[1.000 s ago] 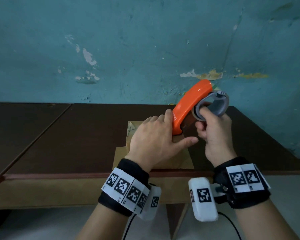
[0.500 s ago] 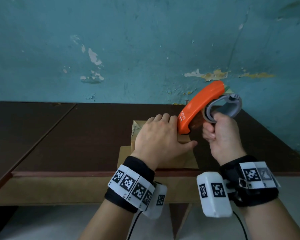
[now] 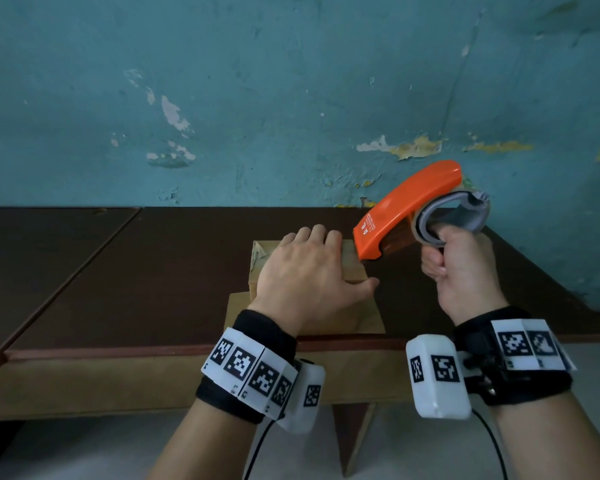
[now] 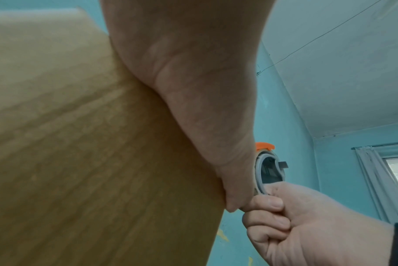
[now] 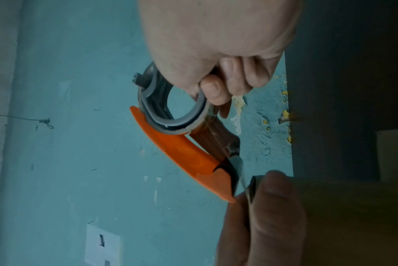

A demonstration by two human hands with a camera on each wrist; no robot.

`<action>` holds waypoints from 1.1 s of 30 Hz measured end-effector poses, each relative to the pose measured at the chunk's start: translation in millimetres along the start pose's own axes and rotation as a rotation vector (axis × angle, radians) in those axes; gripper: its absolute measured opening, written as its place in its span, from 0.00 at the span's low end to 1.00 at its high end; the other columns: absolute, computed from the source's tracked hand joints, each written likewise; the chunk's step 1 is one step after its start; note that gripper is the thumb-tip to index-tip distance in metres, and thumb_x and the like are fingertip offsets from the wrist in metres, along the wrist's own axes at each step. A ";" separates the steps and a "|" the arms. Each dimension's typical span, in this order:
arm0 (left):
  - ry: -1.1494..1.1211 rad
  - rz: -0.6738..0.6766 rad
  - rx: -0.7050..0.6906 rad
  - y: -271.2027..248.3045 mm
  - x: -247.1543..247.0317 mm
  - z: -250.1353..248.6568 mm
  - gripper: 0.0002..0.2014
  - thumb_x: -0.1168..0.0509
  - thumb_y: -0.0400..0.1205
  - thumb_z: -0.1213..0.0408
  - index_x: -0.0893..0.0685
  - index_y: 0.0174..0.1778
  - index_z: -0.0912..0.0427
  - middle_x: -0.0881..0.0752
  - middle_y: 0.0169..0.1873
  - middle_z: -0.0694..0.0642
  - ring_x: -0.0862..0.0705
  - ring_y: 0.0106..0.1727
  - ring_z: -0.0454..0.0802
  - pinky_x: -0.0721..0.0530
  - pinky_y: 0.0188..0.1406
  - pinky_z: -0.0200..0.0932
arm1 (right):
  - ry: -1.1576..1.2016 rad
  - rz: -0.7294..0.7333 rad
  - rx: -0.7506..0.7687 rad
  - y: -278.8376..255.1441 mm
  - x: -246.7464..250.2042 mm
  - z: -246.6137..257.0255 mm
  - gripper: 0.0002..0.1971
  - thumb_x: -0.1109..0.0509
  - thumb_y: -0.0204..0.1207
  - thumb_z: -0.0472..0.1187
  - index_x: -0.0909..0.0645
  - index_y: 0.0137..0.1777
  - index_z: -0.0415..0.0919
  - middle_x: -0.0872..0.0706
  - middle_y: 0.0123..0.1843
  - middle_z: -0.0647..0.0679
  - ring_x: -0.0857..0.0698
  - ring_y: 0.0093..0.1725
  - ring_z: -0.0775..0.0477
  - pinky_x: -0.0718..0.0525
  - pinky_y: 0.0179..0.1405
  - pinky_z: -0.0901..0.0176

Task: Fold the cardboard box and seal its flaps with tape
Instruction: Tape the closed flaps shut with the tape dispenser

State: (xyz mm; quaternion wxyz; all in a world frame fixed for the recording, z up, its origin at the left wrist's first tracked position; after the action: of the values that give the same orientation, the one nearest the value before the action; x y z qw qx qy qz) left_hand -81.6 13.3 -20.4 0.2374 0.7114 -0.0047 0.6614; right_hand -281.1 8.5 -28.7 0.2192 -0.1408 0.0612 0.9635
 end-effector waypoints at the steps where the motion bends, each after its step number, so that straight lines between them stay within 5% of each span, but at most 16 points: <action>1: -0.004 0.001 0.002 0.1 -0.2 0.0 0.39 0.46 0.79 0.23 0.21 0.69 0.53 0.17 0.62 0.53 0.19 0.65 0.54 0.24 0.70 0.52 | -0.014 0.001 -0.001 0.1 0.7 0.2 0.14 0.36 0.80 0.33 0.24 0.32 0.43 0.31 0.19 0.53 0.36 0.15 0.57 0.44 0.18 0.63; 12: -0.007 0.007 -0.001 -0.2 -1.3 1.4 0.39 0.46 0.79 0.24 0.22 0.70 0.53 0.17 0.62 0.53 0.20 0.66 0.54 0.25 0.70 0.51 | -0.059 -0.100 0.036 6.5 25.4 10.2 0.12 0.33 0.77 0.33 0.24 0.32 0.44 0.30 0.17 0.56 0.35 0.15 0.58 0.44 0.17 0.63; 21: 0.001 0.011 -0.004 -0.4 -1.6 1.3 0.40 0.47 0.78 0.23 0.22 0.72 0.53 0.17 0.62 0.52 0.20 0.66 0.53 0.25 0.70 0.51 | -0.169 -0.111 0.131 3.6 32.9 23.4 0.11 0.30 0.77 0.32 0.21 0.34 0.45 0.24 0.14 0.60 0.28 0.14 0.63 0.34 0.14 0.74; 26: -0.001 0.012 -0.006 -0.5 -1.4 0.7 0.41 0.47 0.78 0.23 0.22 0.73 0.53 0.17 0.64 0.52 0.20 0.67 0.53 0.25 0.70 0.51 | -0.256 -0.122 0.152 1.1 32.4 22.4 0.13 0.28 0.77 0.30 0.17 0.36 0.47 0.14 0.33 0.54 0.15 0.33 0.59 0.18 0.31 0.68; 30: -0.007 0.006 -0.010 -0.6 -1.1 0.8 0.41 0.47 0.78 0.22 0.22 0.72 0.52 0.17 0.63 0.52 0.19 0.66 0.53 0.24 0.69 0.51 | -0.338 -0.120 0.163 1.3 31.7 18.5 0.14 0.29 0.76 0.27 0.18 0.36 0.47 0.16 0.33 0.51 0.19 0.32 0.55 0.19 0.36 0.59; 33: -0.003 0.001 -0.008 -0.3 -1.1 1.5 0.41 0.46 0.78 0.22 0.23 0.74 0.53 0.17 0.64 0.52 0.19 0.67 0.54 0.24 0.70 0.51 | -0.389 -0.114 0.147 4.0 33.2 14.1 0.09 0.31 0.77 0.30 0.16 0.39 0.43 0.14 0.31 0.48 0.18 0.25 0.54 0.21 0.29 0.58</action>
State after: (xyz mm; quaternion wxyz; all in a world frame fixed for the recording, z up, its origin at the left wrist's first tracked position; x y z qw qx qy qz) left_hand -80.2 12.8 -21.5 0.2397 0.7114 -0.0079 0.6606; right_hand -315.1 20.8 -24.9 0.2909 0.0607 0.0796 0.9515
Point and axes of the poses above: each hand's wrist, its own y-axis towards the middle knuckle, its own x-axis out of the back of the hand, z = x × y, the point moved 8 cm from there along y, towards the middle knuckle
